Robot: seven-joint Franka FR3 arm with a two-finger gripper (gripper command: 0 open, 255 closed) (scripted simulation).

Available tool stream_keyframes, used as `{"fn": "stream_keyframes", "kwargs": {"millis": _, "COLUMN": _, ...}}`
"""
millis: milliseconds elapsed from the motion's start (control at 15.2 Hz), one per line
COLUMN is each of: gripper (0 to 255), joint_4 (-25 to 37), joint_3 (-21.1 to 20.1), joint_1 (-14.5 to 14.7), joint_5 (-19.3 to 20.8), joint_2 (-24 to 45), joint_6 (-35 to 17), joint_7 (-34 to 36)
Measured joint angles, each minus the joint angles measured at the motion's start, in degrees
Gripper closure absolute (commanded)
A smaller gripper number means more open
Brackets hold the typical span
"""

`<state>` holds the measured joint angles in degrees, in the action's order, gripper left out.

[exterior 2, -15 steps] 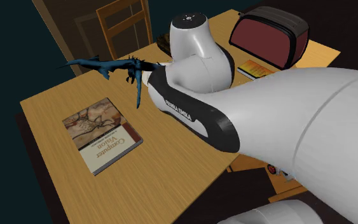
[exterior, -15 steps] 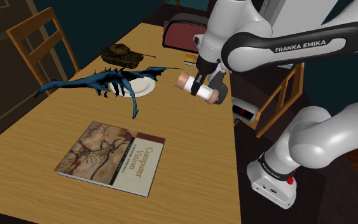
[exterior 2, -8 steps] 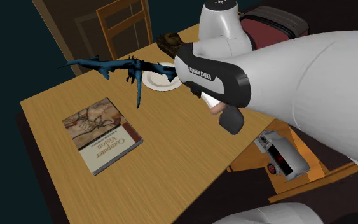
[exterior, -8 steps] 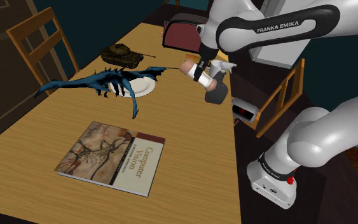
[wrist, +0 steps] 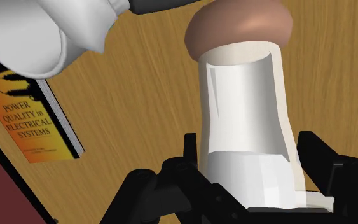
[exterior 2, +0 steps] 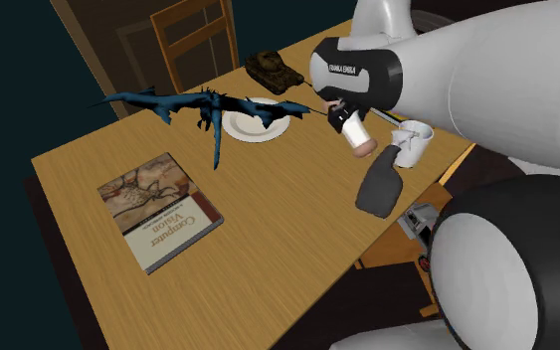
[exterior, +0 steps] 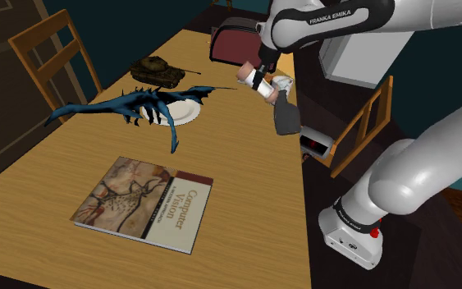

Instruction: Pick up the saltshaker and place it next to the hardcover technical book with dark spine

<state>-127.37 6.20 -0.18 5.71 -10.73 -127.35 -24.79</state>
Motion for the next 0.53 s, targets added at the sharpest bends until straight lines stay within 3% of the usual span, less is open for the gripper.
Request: {"fn": "stream_keyframes", "kwargs": {"millis": 528, "gripper": 255, "joint_4": 14.1, "joint_3": 4.8, "joint_1": -3.4, "joint_5": -3.9, "joint_2": 12.8, "joint_6": 1.0, "joint_7": -10.3}}
